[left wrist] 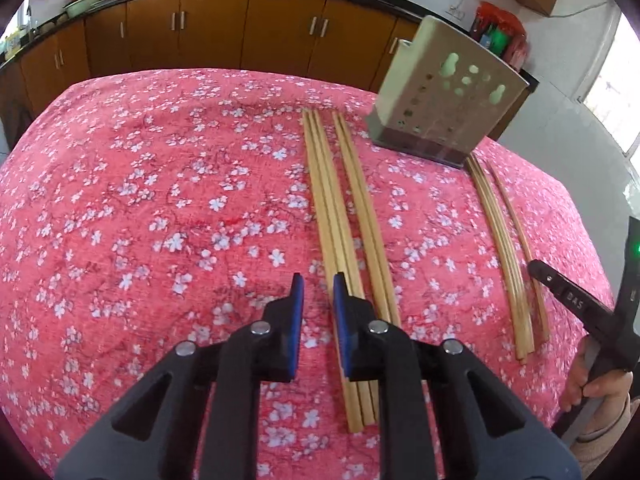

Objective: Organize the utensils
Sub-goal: 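Grasp one wooden chopstick with the right tool while the left tool grasps another, then lift both held chopsticks upright above the perforated holder with both tools, then open both tools to drop the chopsticks into the holder, then grasp another chopstick with the right tool while the left tool grasps one, then lift both held chopsticks upright above the holder with both tools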

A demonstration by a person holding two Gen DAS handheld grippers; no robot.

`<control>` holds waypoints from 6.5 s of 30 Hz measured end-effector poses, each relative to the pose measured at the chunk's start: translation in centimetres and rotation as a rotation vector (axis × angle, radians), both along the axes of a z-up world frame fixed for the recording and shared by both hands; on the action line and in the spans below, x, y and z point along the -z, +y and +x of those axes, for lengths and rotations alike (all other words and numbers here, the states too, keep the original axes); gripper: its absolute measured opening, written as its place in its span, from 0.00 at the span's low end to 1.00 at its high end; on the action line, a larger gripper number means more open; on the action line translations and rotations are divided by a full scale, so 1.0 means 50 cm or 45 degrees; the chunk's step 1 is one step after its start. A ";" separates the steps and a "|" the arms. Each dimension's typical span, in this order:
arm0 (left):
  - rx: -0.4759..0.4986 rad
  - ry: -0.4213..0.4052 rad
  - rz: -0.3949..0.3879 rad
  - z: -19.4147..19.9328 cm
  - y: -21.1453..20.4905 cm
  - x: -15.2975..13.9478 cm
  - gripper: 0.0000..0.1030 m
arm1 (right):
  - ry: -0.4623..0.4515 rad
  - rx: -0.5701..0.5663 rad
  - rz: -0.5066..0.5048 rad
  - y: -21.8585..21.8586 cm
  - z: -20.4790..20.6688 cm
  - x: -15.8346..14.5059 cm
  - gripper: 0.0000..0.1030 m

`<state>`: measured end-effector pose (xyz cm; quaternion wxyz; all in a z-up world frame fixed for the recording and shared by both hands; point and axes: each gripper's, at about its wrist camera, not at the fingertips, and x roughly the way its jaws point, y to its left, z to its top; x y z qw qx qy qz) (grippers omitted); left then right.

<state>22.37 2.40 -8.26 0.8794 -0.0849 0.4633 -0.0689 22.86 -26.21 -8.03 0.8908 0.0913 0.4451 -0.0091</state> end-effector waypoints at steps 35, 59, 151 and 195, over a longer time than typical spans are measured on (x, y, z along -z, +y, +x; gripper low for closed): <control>-0.003 -0.090 0.168 0.033 0.044 0.026 0.10 | -0.063 -0.014 -0.030 -0.021 -0.005 -0.002 0.08; -0.138 -0.554 0.177 -0.021 0.080 -0.278 0.08 | -0.569 0.063 -0.011 -0.064 -0.071 -0.258 0.07; -0.072 -0.112 0.016 -0.011 -0.012 -0.031 0.26 | -0.038 0.003 0.007 0.008 -0.008 -0.002 0.07; -0.105 -0.084 0.081 0.041 0.035 0.017 0.10 | -0.066 -0.009 0.002 -0.023 0.002 0.004 0.08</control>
